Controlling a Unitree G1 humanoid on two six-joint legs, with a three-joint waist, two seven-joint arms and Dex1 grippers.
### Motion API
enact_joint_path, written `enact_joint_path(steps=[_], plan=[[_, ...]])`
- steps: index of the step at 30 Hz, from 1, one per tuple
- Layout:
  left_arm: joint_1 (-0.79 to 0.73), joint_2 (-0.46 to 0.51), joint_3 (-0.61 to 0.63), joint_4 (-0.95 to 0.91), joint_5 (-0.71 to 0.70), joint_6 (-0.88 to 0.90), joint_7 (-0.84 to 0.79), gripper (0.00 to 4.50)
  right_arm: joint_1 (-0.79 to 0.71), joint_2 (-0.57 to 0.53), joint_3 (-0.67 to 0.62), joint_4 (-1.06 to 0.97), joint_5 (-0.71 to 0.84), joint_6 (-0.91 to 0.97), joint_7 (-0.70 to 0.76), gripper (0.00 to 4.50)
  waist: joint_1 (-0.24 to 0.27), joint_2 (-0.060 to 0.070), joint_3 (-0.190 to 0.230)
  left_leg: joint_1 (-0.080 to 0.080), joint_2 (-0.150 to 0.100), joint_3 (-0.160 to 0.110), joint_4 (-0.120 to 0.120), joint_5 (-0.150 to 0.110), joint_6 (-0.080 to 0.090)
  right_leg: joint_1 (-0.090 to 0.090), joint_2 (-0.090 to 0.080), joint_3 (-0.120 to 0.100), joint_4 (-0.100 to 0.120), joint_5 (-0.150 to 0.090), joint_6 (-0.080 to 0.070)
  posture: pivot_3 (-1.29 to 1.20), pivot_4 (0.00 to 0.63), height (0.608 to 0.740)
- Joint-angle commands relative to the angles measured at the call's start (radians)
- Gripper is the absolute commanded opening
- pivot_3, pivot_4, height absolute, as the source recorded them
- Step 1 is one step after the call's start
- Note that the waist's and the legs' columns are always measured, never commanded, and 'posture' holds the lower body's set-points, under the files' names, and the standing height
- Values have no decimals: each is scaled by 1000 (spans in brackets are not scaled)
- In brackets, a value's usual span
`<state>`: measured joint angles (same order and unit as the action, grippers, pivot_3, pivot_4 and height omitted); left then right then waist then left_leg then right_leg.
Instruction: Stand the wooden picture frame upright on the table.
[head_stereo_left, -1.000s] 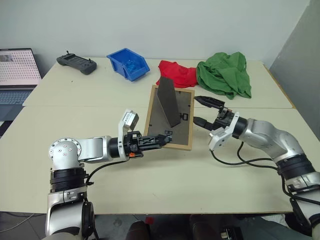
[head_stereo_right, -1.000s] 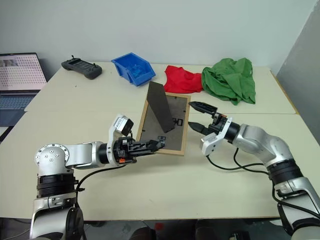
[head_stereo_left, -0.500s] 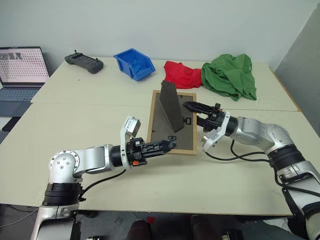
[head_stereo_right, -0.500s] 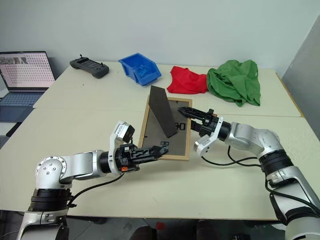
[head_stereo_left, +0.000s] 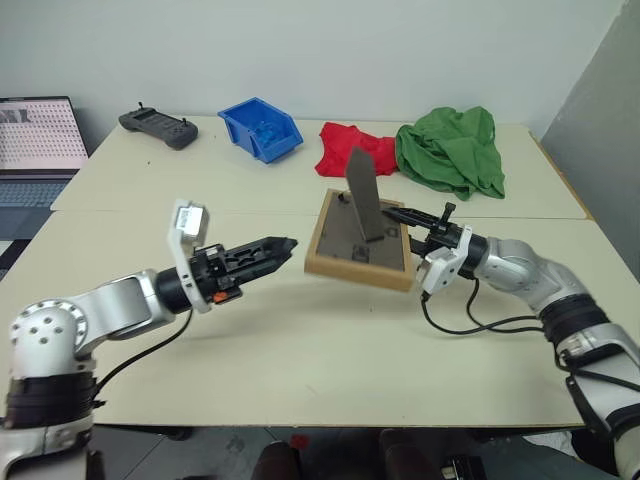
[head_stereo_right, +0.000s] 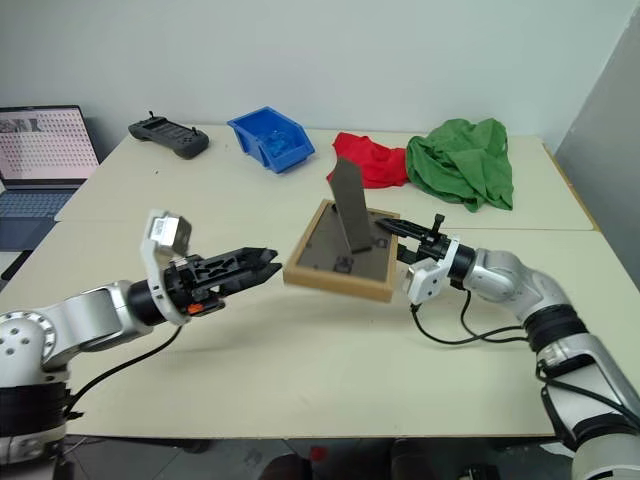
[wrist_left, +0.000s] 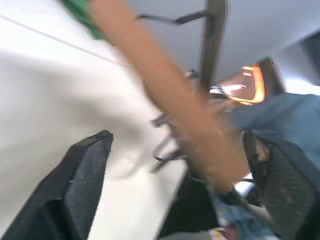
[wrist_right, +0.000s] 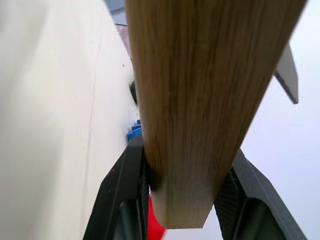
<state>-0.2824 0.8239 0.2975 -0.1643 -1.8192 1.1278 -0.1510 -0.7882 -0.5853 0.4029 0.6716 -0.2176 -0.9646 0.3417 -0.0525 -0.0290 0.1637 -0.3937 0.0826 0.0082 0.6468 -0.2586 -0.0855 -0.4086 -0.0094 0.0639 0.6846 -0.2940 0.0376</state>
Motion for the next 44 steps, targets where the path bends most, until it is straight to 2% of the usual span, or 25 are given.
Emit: enact_joint_path(steps=[1, 5, 7, 11, 14, 17, 19, 21, 26, 31, 36, 40, 44], plan=[[85, 39, -19, -285, 415, -152, -8, 4500, 4, 163, -78, -59, 462, 501, 412, 1311, -3, 1, 1, 1, 0, -1, 0, 0, 0, 1, 0, -1, 0, 0, 0, 0, 150, 740], [140, -37, -136, -432, 720, -322, -18, 4500, -53, 270, -141, -14, 586, 893, 536, 1311, 15, 3, 2, 2, -1, -1, 0, 0, 0, 3, 0, -4, 0, 0, 0, 0, 150, 740], [172, -63, -213, -469, 861, -383, -35, 4500, -93, 310, -175, 57, 596, 1008, 542, 1311, 23, 3, 2, 2, -1, -1, 0, 0, 0, 3, 0, -5, -1, 0, 0, 0, 150, 740], [252, -127, -270, -475, 1026, -486, -62, 4500, -133, 343, -209, 169, 547, 1081, 546, 1311, 27, 3, 2, 1, -1, 0, 0, -1, 1, 2, 0, -5, -2, 0, 0, 0, 150, 740], [295, -156, -276, -459, 1093, -527, -96, 4500, -138, 356, -215, 208, 503, 1086, 546, 1311, 25, 3, 2, 0, -1, 0, -1, -3, 4, 1, 0, -6, -3, 0, 0, 0, 150, 740], [305, -182, -265, -440, 1128, -541, -118, 4500, -131, 366, -223, 218, 470, 1078, 537, 1311, 25, 3, 1, 0, -1, 0, -1, -3, 5, 1, 0, -5, -2, 0, 0, 0, 150, 740], [299, -194, -255, -423, 1139, -541, -134, 4500, -123, 371, -230, 212, 454, 1076, 528, 2011, 24, 3, 1, 1, -1, 0, -1, -3, 5, 2, 0, -5, -2, 0, 0, 0, 150, 740], [279, -210, -242, -404, 1136, -533, -144, 4500, -116, 372, -240, 198, 443, 1080, 522, 2323, 24, 3, 1, 1, -1, 0, -1, -3, 5, 2, 1, -5, -2, 0, 0, 0, 150, 740], [223, -213, -218, -341, 1151, -529, -187, 4500, -79, 350, -263, 134, 421, 1106, 500, 3570, 22, 3, 1, 0, -1, -1, -1, -3, 5, 2, 1, -6, -2, 0, 0, 0, 150, 740], [158, -185, -184, -260, 1163, -519, -252, 4500, 18, 266, -292, -54, 435, 1213, 516, 4492, 26, 3, 1, 0, -1, -1, -1, -3, 5, 2, 1, -7, -2, 0, 0, 0, 150, 740], [66, -101, -121, -169, 1133, -452, -343, 4500, 191, 87, -319, -417, 461, 1350, 568, 4492, 28, 4, 2, -2, -1, -4, -1, -3, 5, 2, 0, -9, -3, 0, 0, 0, 150, 740], [-33, 18, -70, -50, 1106, -392, -476, 4500, 261, -35, -397, -736, 637, 1576, 636, 4492, 20, 5, 3, -4, -1, -7, 0, -3, 5, 1, 1, -14, -3, 0, 0, 0, 150, 740], [-155, 114, -62, 70, 1083, -338, -616, 4500, 252, -100, -456, -890, 769, 1731, 651, 4492, 11, 6, 3, -2, 0, -9, -1, -3, 6, 2, 3, -14, -2, 0, -1, 0, 150, 740]])
